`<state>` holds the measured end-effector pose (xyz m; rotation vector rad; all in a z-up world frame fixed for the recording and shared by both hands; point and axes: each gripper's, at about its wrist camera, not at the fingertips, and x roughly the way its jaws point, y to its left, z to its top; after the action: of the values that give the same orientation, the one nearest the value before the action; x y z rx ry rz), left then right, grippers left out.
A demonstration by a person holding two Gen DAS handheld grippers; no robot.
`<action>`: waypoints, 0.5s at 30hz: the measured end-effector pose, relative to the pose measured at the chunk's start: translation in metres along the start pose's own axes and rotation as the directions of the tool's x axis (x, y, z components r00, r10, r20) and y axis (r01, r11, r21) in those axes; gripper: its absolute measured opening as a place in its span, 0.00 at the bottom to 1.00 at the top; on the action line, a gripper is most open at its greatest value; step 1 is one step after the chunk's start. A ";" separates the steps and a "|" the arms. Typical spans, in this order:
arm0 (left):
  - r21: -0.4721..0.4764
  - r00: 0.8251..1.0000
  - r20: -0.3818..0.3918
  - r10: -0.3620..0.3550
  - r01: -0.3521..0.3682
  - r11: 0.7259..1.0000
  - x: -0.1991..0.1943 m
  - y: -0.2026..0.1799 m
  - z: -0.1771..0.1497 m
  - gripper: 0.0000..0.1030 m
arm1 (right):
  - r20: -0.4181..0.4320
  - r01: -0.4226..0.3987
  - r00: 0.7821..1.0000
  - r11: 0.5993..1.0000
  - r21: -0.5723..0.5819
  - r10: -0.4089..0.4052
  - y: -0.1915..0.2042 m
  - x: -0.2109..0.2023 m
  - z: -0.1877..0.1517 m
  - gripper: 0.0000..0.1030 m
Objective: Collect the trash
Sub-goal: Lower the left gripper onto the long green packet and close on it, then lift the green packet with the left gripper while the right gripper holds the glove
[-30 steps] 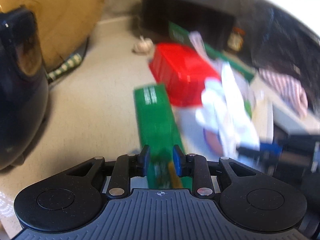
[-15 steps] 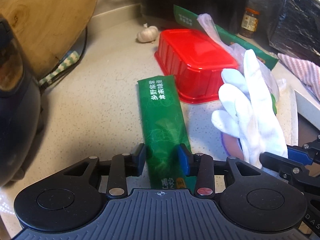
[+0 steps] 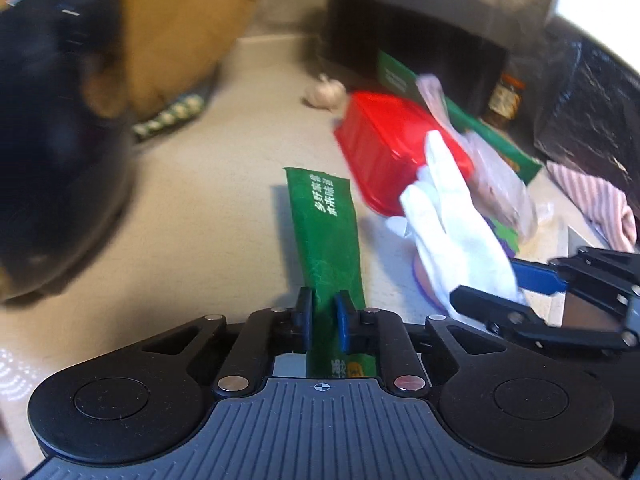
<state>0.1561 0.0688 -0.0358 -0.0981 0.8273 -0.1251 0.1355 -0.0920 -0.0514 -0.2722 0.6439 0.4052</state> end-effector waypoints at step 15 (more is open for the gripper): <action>-0.126 0.995 0.060 0.078 -0.070 0.990 -0.058 0.056 -0.030 0.13 | -0.019 -0.139 0.990 0.990 -0.023 0.139 0.033 0.011 0.020 0.33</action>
<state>0.0987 0.1319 -0.0215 -0.1873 0.7729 -0.0003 0.1387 -0.0522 -0.0471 -0.2551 0.6779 0.5452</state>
